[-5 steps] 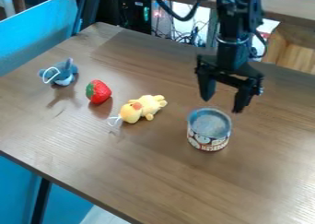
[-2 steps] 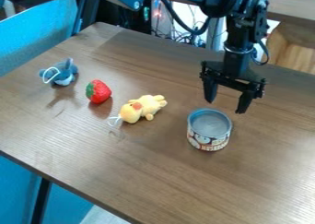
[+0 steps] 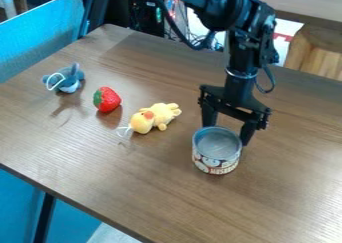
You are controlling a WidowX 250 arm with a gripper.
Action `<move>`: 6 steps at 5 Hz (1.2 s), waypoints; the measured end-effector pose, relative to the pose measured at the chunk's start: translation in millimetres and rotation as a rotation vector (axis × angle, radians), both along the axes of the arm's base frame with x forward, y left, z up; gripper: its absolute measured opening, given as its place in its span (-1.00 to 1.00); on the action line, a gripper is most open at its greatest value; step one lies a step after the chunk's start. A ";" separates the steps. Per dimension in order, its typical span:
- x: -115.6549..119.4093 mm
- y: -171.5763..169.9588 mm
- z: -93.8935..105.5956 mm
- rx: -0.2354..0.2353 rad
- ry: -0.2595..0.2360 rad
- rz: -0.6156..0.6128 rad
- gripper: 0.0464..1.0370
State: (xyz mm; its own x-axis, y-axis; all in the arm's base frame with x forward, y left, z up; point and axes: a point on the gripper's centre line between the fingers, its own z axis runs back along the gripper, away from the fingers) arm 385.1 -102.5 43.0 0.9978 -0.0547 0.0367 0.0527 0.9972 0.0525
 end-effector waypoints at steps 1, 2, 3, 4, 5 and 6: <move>-22.4 -6.7 4.8 0.013 0.004 -0.014 0.93; -45.4 -10.6 17.7 0.010 -0.014 -0.047 0.93; -66.5 -12.7 25.7 0.004 -0.040 -0.057 0.93; -74.8 -11.7 25.2 0.009 -0.031 -0.057 0.93; -76.0 -10.3 40.4 -0.007 -0.079 -0.054 0.93; -79.8 2.7 65.9 -0.066 -0.122 -0.042 0.93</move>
State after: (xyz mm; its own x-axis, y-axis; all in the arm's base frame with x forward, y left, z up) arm 305.3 -99.8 108.9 0.9826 -0.0896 0.1627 0.0916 0.9958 -0.0048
